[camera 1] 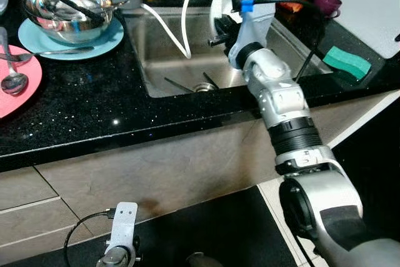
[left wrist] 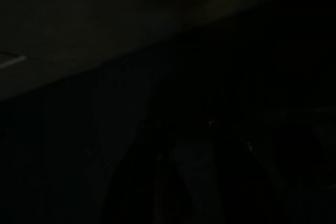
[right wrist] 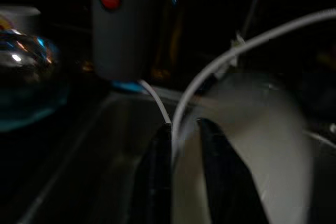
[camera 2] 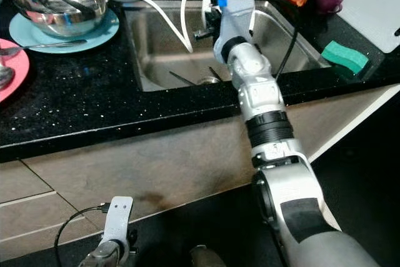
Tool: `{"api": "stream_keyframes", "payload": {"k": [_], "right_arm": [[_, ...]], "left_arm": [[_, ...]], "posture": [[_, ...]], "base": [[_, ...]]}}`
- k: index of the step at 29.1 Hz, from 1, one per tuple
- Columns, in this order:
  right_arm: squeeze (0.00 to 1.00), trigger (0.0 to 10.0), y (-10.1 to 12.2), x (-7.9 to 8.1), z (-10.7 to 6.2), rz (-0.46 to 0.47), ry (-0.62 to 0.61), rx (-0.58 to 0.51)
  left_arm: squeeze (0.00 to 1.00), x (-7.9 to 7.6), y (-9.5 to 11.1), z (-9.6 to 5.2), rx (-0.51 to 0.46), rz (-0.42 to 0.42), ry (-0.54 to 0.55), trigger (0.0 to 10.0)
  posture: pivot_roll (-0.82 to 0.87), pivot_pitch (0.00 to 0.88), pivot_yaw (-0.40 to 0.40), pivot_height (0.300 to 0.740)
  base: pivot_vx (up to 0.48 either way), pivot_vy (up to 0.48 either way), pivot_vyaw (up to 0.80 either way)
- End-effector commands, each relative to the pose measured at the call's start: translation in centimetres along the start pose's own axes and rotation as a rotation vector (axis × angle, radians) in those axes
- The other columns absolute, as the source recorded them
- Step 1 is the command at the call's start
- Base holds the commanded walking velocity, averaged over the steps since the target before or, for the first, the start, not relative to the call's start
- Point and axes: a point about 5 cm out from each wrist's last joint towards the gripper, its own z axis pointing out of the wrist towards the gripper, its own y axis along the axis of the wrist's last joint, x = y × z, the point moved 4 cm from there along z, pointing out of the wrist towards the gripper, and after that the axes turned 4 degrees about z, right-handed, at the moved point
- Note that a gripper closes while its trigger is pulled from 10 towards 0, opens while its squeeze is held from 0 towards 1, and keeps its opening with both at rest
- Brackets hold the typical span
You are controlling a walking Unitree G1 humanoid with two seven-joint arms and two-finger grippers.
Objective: Kitchen organization
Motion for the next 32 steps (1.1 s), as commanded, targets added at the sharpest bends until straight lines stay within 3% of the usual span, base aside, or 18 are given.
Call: {"api": "stream_keyframes", "payload": {"k": [1,7,8,9,11,12,14,15,16,18,21,22,27,32], "right_arm": [[1.0,10.0,-1.2,0.2,-0.2,-0.007,-0.008,0.018],[1.0,10.0,-1.0,0.3,-0.1,0.03,-0.026,-0.017],[0.82,10.0,-0.8,0.3,-0.1,0.072,-0.019,-0.033],[0.07,10.0,-0.4,0.4,-0.3,0.134,0.003,-0.061],[0.07,10.0,-0.2,0.5,-0.4,0.175,0.019,-0.083],[0.0,10.0,0.2,0.7,-0.6,0.249,0.052,-0.11],[0.0,10.0,0.9,1.3,-1.3,0.394,0.134,-0.162],[0.0,10.0,0.9,1.3,-1.3,0.394,0.134,-0.162],[0.0,10.0,1.2,1.8,-1.9,0.47,0.188,-0.189],[0.0,10.0,1.5,4.0,-3.8,0.59,0.371,-0.224],[0.0,10.0,3.1,7.3,-8.4,0.777,0.744,-0.276],[0.0,10.0,3.1,7.3,-8.4,0.777,0.744,-0.276],[0.0,10.0,4.0,8.5,-15.4,0.787,1.137,-0.274],[0.0,10.0,2.3,7.9,-17.0,0.744,1.152,-0.165]], "left_arm": [[0.0,-0.5,-1.6,-0.2,0.049,0.005,-0.01,10.0],[0.0,-0.3,-1.8,-0.3,0.055,0.004,-0.007,10.0],[0.0,-0.3,-1.9,-0.3,0.056,0.003,-0.006,10.0],[0.0,-0.3,-1.9,-0.3,0.057,0.004,-0.005,10.0],[0.0,-0.2,-1.9,-0.3,0.057,0.004,-0.005,10.0],[0.0,-0.2,-1.9,-0.3,0.058,0.005,-0.004,10.0],[0.0,-0.1,-1.9,-0.3,0.061,0.006,-0.001,10.0],[0.0,-0.1,-1.9,-0.3,0.061,0.006,-0.001,10.0],[0.0,0.0,-1.9,-0.3,0.063,0.005,0.001,10.0],[0.0,0.1,-1.8,-0.3,0.065,0.004,0.005,10.0],[0.0,0.3,-1.8,-0.3,0.063,0.002,0.009,10.0],[0.0,0.3,-1.8,-0.3,0.063,0.002,0.009,10.0],[0.0,0.6,-1.6,-0.3,0.052,-0.006,0.01,10.0],[0.0,0.4,-1.5,-0.3,0.041,-0.025,-0.01,10.0]], "posture": [[0.11,0.08,-0.105,0.74],[0.11,0.075,-0.102,0.74],[0.11,0.073,-0.1,0.74],[0.11,0.07,-0.098,0.74],[0.11,0.069,-0.097,0.74],[0.11,0.064,-0.096,0.74],[0.11,0.06,-0.094,0.74],[0.11,0.06,-0.094,0.74],[0.11,0.061,-0.092,0.74],[0.1,0.06,-0.09,0.74],[0.1,0.063,-0.087,0.74],[0.1,0.063,-0.087,0.74],[0.09,0.068,-0.078,0.74],[0.08,0.074,-0.073,0.74]], "base": [[0.0,0.0,0.0],[0.0,0.0,0.0],[0.0,0.0,0.0],[0.0,0.0,0.0],[0.0,0.0,0.0],[0.0,0.0,0.0],[0.0,0.0,0.0],[0.0,0.0,0.0],[0.0,0.0,0.0],[0.0,0.0,0.0],[0.0,0.0,0.0],[0.0,0.0,0.0],[0.0,0.0,0.0],[0.0,0.0,0.0]]}}
